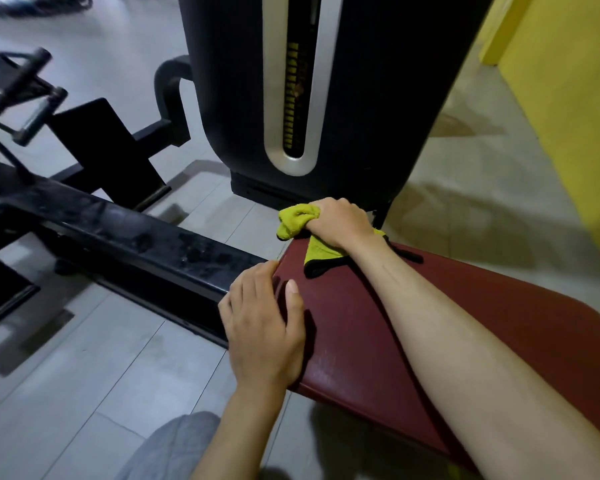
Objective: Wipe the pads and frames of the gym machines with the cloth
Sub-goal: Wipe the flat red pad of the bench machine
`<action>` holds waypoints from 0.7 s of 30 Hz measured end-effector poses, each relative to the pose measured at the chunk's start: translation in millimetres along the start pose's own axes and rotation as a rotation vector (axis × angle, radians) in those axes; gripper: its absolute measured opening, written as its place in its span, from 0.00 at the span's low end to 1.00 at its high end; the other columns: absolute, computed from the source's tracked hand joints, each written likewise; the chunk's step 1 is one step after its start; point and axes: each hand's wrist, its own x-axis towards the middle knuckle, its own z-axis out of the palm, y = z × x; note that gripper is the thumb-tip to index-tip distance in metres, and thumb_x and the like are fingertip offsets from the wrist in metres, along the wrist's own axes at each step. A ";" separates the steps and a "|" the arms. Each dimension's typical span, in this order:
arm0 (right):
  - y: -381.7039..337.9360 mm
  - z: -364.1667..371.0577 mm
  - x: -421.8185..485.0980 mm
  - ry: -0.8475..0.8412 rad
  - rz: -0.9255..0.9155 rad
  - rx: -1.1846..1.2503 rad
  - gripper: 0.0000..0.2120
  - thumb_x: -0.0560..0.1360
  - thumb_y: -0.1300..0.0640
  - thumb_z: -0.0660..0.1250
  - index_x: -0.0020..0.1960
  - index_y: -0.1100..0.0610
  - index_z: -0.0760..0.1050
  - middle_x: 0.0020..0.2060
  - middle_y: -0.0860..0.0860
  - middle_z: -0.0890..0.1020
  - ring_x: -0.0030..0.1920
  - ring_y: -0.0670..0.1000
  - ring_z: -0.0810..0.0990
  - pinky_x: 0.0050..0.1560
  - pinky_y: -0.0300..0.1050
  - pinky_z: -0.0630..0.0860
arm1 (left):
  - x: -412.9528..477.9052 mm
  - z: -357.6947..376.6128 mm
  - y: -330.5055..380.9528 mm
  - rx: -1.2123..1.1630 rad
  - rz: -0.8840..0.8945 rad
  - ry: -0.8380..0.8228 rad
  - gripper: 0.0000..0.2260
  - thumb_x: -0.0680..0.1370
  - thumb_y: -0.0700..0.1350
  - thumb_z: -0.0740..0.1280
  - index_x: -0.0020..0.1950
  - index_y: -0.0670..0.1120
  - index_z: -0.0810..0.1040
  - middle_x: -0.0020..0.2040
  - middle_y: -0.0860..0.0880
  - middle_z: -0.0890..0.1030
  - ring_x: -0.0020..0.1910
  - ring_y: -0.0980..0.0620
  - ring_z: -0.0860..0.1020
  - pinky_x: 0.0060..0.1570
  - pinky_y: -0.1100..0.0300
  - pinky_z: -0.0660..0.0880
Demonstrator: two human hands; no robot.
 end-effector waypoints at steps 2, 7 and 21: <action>-4.8 2.9 -6.4 0.037 -0.048 -0.028 0.18 0.72 0.39 0.59 0.55 0.42 0.82 0.52 0.54 0.84 0.53 0.65 0.81 0.51 0.53 0.73 | -0.8 1.0 -0.8 0.003 0.007 0.000 0.18 0.83 0.55 0.54 0.67 0.49 0.73 0.61 0.53 0.76 0.62 0.51 0.73 0.64 0.51 0.66; -14.7 -3.2 -21.6 0.050 -0.133 -0.050 0.25 0.66 0.37 0.54 0.55 0.40 0.82 0.47 0.50 0.86 0.48 0.61 0.81 0.49 0.53 0.78 | -3.2 -2.1 0.3 -0.062 0.006 0.013 0.16 0.83 0.54 0.55 0.67 0.49 0.72 0.61 0.52 0.76 0.61 0.50 0.73 0.63 0.51 0.67; -44.1 20.7 -65.0 0.069 -0.504 -0.091 0.14 0.72 0.43 0.57 0.46 0.45 0.80 0.43 0.48 0.86 0.42 0.56 0.81 0.44 0.50 0.75 | -24.6 -62.6 -48.2 -0.013 0.122 -0.146 0.17 0.83 0.55 0.61 0.71 0.54 0.71 0.65 0.58 0.74 0.66 0.56 0.71 0.65 0.52 0.70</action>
